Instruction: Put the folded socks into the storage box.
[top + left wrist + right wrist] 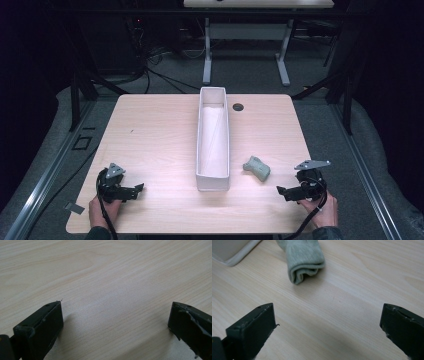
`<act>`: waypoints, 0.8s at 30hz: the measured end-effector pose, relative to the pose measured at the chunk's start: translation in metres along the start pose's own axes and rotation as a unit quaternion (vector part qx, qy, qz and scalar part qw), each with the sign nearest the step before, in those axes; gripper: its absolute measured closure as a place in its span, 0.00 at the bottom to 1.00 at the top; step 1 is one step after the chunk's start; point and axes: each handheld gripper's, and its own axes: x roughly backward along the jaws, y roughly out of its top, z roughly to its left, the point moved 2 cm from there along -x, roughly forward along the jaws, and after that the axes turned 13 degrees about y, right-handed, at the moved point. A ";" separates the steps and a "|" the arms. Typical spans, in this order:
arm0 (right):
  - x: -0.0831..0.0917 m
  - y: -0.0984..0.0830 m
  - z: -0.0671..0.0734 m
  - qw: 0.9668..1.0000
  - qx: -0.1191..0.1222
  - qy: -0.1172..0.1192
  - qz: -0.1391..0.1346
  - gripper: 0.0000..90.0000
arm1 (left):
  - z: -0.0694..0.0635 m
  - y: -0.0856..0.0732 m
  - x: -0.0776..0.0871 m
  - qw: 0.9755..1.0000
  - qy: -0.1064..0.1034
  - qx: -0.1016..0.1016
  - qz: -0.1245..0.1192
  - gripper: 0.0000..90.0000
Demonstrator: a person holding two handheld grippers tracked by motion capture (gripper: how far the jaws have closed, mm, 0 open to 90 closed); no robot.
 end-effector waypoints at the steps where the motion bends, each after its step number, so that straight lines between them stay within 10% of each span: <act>1: 0.001 0.002 0.001 1.000 0.000 0.006 0.001 0.00 | 0.000 0.000 0.000 1.000 0.000 0.000 0.000 0.00; 24: -0.020 0.060 0.025 0.996 0.048 0.041 0.058 0.00 | 0.000 0.000 0.000 1.000 0.000 0.000 0.000 0.00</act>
